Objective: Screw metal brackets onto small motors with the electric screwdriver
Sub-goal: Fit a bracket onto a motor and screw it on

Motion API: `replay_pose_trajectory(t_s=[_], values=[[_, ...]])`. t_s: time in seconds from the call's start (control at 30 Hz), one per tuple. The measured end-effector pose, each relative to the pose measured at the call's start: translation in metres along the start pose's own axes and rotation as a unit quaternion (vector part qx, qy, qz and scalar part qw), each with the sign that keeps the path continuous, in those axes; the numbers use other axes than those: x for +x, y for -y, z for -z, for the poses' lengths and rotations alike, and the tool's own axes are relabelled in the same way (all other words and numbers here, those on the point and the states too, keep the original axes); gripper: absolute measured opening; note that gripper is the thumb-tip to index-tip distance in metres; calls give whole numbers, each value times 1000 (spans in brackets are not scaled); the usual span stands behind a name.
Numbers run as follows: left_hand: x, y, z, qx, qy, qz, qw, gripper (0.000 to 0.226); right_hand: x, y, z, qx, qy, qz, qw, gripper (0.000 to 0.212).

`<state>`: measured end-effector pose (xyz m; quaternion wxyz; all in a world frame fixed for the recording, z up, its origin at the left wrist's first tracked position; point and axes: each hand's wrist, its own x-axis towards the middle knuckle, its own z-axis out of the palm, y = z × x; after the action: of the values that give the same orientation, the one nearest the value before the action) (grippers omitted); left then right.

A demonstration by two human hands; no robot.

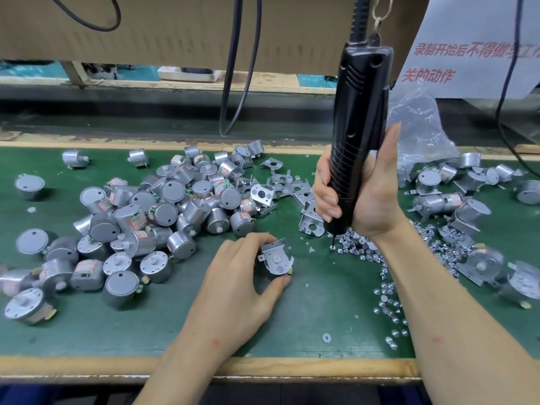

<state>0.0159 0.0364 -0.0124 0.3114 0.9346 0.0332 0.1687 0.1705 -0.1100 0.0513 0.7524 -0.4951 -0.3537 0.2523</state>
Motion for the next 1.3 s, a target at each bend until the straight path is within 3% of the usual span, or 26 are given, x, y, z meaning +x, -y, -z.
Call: replay_pose_trajectory(t_s=[0.43,0.93,1.3], values=[[0,-1,-1,-19,16,-10,1000,45,-2,8,-24,8,31,51,998,72],[2,-1,-1,-40,1,13,999,41,14,-3,-74,0,-65,113,992,77],[3,0,-1,-37,-3,14,999,42,15,-12,-75,-18,-63,118,991,74]])
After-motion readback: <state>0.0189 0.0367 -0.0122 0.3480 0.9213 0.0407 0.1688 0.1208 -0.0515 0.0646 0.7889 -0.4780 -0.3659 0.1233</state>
